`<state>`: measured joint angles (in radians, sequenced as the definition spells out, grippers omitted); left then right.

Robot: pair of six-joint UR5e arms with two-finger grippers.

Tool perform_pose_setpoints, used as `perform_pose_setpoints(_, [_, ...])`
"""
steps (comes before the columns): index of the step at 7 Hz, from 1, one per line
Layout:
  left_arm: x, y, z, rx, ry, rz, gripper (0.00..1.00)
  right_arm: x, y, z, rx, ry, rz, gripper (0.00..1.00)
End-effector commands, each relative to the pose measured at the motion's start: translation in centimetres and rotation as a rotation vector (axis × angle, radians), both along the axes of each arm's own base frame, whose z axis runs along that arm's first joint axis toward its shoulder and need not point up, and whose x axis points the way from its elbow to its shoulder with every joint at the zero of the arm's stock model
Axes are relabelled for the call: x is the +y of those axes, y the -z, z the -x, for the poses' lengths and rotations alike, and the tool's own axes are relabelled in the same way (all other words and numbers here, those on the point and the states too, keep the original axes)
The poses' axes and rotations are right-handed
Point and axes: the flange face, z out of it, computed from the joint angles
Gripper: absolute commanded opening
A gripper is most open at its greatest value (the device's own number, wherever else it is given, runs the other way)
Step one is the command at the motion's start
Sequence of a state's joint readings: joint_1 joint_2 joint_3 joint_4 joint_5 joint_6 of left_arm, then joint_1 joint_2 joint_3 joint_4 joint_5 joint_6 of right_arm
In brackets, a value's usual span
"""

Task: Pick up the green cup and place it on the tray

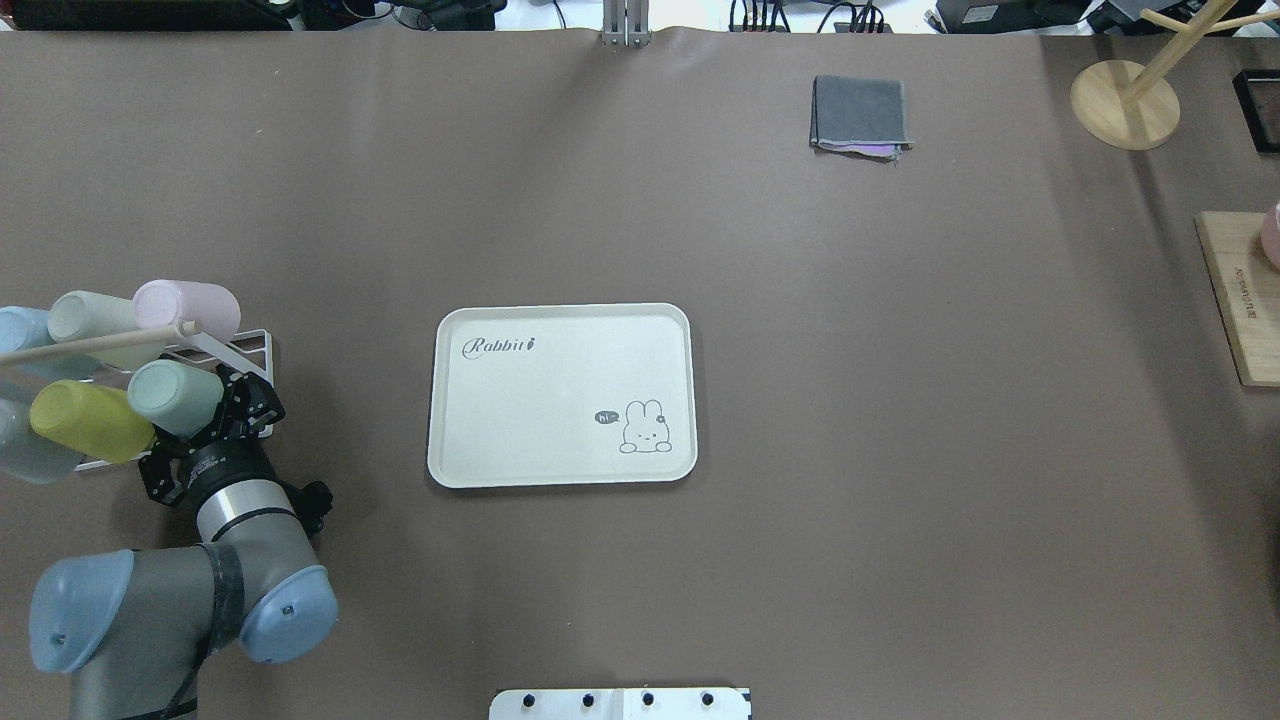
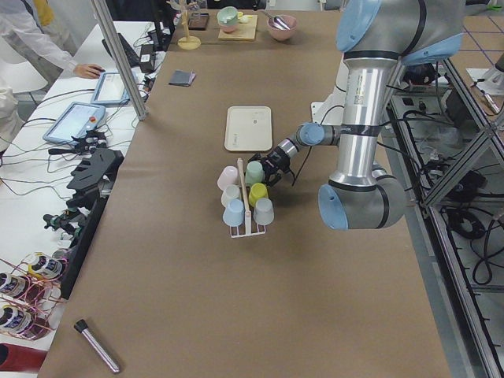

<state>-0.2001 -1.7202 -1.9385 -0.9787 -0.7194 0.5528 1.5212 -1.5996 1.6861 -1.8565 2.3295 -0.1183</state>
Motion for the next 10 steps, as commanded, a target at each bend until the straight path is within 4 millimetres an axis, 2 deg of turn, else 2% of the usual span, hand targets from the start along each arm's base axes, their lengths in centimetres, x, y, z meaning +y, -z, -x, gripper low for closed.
perform_pose_setpoints(1, [0.0, 0.6, 0.2, 0.001, -0.010, 0.000, 0.82, 0.4, -0.3, -0.3, -0.006, -0.010, 0.007, 0.98])
perform_pose_setpoints(6, [0.1, 2.9, 2.3, 0.032, -0.023, -0.007, 0.82, 1.8, -2.6, -2.4, -0.009, -0.053, 0.046, 0.99])
perform_pose_setpoints(8, [0.2, 3.2, 4.2, 0.030, -0.026, -0.006, 0.83, 2.1, -3.0, -3.0, -0.011, -0.066, 0.053, 0.99])
perform_pose_setpoints(10, [0.4, 3.7, 4.9, 0.033, -0.035, -0.006, 0.83, 2.2, -3.0, -3.5, -0.027, -0.085, 0.060, 0.99])
